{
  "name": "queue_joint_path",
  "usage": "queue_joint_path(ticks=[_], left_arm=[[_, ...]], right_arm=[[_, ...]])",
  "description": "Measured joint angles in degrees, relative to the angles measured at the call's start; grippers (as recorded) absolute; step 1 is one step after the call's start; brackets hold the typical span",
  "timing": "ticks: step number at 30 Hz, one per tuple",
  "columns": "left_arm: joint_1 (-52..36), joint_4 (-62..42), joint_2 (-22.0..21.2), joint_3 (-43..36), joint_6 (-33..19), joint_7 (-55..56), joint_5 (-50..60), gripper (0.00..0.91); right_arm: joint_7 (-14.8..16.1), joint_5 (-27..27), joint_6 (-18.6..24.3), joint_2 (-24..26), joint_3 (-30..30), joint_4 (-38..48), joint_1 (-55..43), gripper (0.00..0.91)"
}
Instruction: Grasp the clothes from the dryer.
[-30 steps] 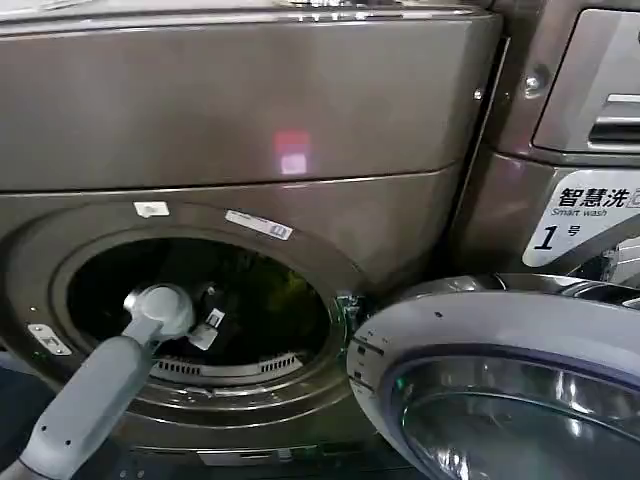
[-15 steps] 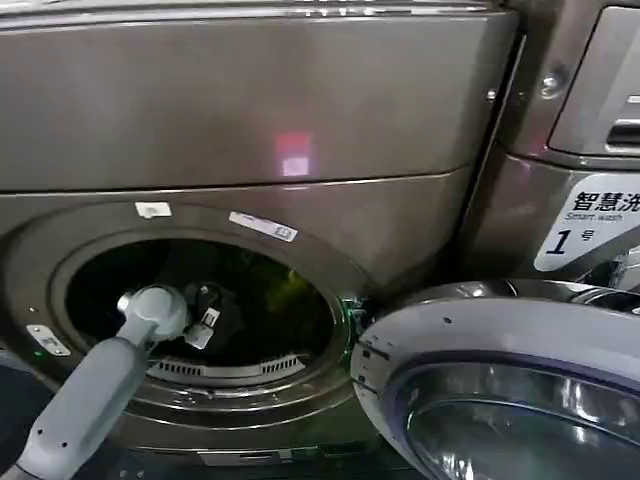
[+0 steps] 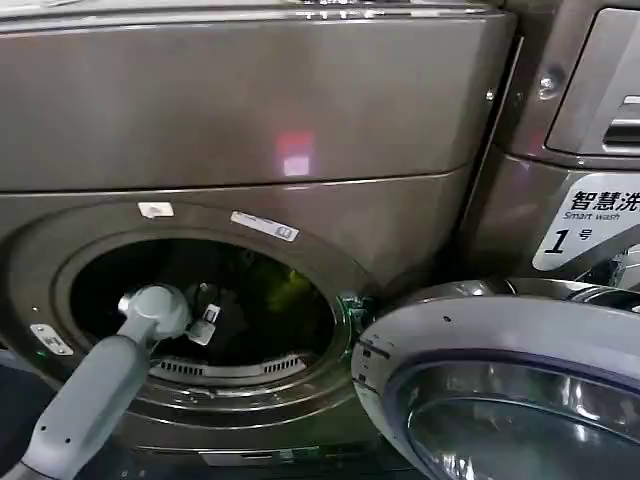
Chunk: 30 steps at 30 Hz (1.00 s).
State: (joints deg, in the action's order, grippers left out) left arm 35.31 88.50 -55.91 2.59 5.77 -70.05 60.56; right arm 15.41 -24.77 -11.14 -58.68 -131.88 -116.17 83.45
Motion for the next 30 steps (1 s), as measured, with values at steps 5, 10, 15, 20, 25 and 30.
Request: queue_joint_path(ticks=[5, 10, 15, 20, 25, 30], left_arm=[[0.3, 1.7, -0.8, -0.5, 3.1, 5.4, -2.6, 0.000], [0.7, 3.4, -1.7, -0.9, 6.8, 11.5, -4.8, 0.000], [1.4, 5.2, -2.5, -0.8, 10.6, 17.4, -7.1, 0.000], [2.1, 6.4, -3.6, -0.1, 14.6, 25.5, -11.3, 0.000], [3.6, 7.9, -5.5, 1.6, 17.0, 36.4, -19.1, 0.000], [6.3, 10.0, -7.6, 4.5, 17.1, 47.4, -28.6, 0.000]], right_arm=[[0.0, -0.3, 0.0, 0.0, -0.2, 0.1, 0.3, 0.907], [0.0, -0.7, 0.1, 0.0, -0.6, 0.3, 0.7, 0.907], [0.0, -1.1, 0.1, 0.0, -0.9, 0.4, 1.2, 0.907], [-0.1, -1.4, 0.1, 0.0, -1.3, 0.4, 1.6, 0.907], [-0.2, -1.7, 0.1, 0.2, -1.8, 0.7, 2.0, 0.907], [-0.4, -1.7, 0.0, 0.3, -1.8, 0.6, 1.9, 0.907]])
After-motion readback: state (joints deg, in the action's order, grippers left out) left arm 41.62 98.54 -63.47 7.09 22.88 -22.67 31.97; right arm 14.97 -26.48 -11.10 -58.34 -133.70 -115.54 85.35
